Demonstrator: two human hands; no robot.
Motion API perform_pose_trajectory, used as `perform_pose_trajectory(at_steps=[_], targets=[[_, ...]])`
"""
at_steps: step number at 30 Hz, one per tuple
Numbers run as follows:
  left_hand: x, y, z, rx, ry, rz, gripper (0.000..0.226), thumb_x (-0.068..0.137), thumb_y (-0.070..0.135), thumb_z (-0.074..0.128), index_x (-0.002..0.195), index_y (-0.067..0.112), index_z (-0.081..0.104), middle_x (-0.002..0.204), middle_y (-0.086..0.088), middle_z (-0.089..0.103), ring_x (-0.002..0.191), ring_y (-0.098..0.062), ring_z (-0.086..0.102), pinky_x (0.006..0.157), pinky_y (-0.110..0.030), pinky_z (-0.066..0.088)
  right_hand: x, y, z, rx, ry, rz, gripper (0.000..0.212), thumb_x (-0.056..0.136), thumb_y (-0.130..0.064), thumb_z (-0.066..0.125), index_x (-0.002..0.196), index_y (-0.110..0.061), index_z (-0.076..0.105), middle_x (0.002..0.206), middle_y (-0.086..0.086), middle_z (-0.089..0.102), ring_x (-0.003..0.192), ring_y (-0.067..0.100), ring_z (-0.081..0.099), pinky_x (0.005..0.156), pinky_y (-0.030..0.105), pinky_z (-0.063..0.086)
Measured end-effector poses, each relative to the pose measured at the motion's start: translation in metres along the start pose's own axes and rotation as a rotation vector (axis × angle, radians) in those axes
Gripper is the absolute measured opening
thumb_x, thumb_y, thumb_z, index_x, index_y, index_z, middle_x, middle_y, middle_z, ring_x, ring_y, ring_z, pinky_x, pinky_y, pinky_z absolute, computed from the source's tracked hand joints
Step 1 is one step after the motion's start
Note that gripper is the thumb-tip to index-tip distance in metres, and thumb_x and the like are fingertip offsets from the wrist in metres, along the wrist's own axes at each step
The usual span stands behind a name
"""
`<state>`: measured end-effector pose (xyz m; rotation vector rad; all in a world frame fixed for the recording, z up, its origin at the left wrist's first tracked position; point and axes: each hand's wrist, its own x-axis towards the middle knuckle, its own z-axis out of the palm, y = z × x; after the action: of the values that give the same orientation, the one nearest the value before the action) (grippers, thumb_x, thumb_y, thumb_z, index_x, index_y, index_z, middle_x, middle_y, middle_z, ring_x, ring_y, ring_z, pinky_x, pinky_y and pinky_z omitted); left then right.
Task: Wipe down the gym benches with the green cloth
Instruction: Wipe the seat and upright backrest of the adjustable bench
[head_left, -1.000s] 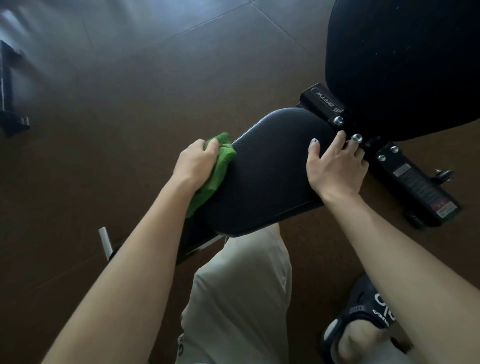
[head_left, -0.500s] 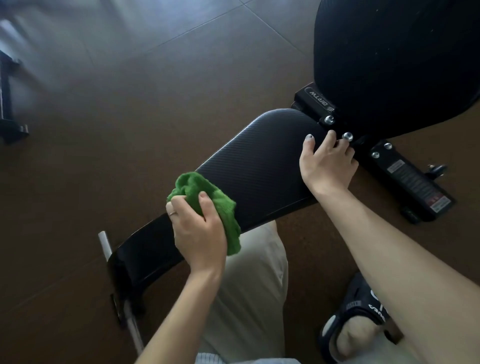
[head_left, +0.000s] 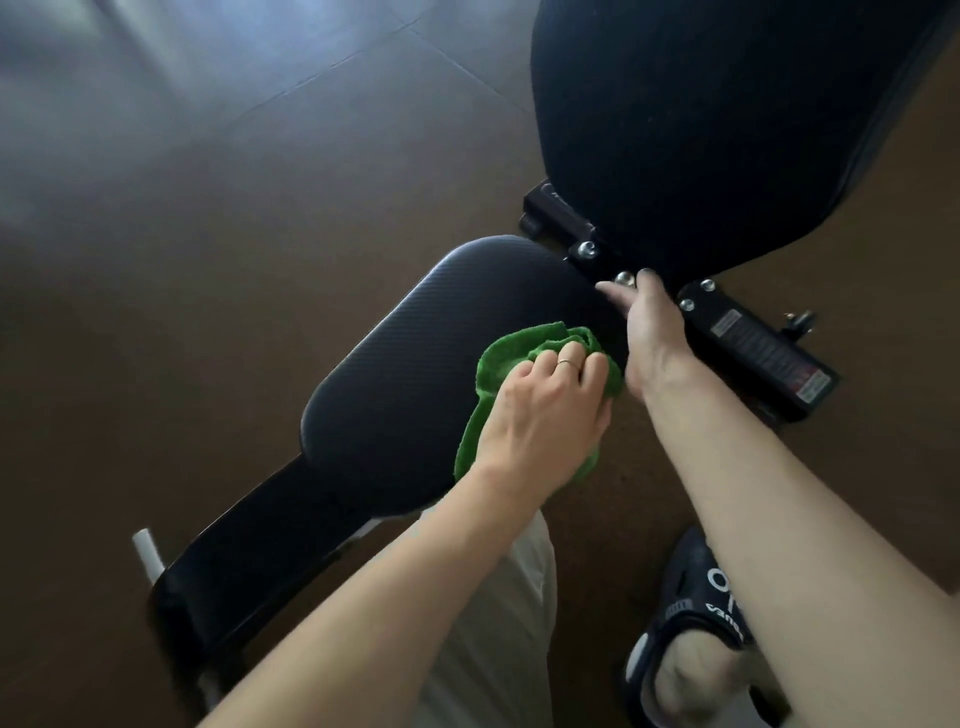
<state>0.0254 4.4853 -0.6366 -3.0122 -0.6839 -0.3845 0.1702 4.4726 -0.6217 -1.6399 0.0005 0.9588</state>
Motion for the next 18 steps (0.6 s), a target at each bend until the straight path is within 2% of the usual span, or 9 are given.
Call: perform_pose_trajectory(at_steps=[3, 6, 10, 13, 18], targets=[[0.04, 0.009, 0.006, -0.067, -0.086, 0.039, 0.026, 0.093, 0.034, 0.059, 0.11, 0.015, 0.059, 0.104, -0.005, 0.065, 0.087, -0.025, 0.065, 0.071, -0.037, 0.046, 0.0, 0.001, -0.022, 0.234, -0.052, 0.101, 0.063, 0.11, -0.046, 0.021, 0.128, -0.012, 0.071, 0.135, 0.001, 0.066, 0.117, 0.019, 0.063, 0.092, 0.031, 0.049], [0.055, 0.01, 0.0, -0.164, -0.156, 0.039, 0.034, 0.097, 0.037, 0.055, 0.119, 0.011, 0.059, 0.116, -0.01, 0.067, 0.098, -0.03, 0.066, 0.078, -0.042, 0.049, -0.007, 0.005, -0.047, 0.395, -0.104, 0.131, 0.059, 0.11, -0.038, 0.02, 0.133, -0.009, 0.065, 0.131, 0.01, 0.07, 0.122, 0.026, 0.063, 0.106, 0.041, 0.044], [-0.01, -0.022, -0.021, -0.083, -0.17, 0.19, 0.034, 0.096, 0.038, 0.058, 0.119, 0.012, 0.057, 0.113, -0.007, 0.062, 0.098, -0.028, 0.063, 0.079, -0.042, 0.052, -0.013, 0.012, -0.053, 0.344, -0.133, 0.049, 0.051, 0.104, -0.022, 0.028, 0.136, -0.003, 0.063, 0.131, 0.011, 0.071, 0.13, 0.024, 0.059, 0.119, 0.043, 0.037], [-0.045, -0.048, -0.034, -0.077, -0.208, 0.174, 0.032, 0.097, 0.041, 0.056, 0.114, 0.015, 0.056, 0.11, -0.004, 0.061, 0.097, -0.025, 0.062, 0.08, -0.04, 0.052, -0.011, 0.014, -0.056, 0.307, -0.107, 0.014, 0.048, 0.1, -0.02, 0.032, 0.133, -0.005, 0.065, 0.128, 0.009, 0.073, 0.128, 0.023, 0.061, 0.12, 0.046, 0.037], [0.023, -0.022, -0.016, -0.142, -0.22, 0.11, 0.03, 0.101, 0.042, 0.047, 0.112, 0.015, 0.055, 0.113, -0.004, 0.064, 0.099, -0.025, 0.064, 0.085, -0.041, 0.049, -0.005, 0.025, -0.044, 0.279, -0.159, 0.054, 0.051, 0.103, -0.029, 0.032, 0.143, -0.013, 0.059, 0.142, 0.006, 0.063, 0.132, 0.019, 0.057, 0.12, 0.043, 0.037]])
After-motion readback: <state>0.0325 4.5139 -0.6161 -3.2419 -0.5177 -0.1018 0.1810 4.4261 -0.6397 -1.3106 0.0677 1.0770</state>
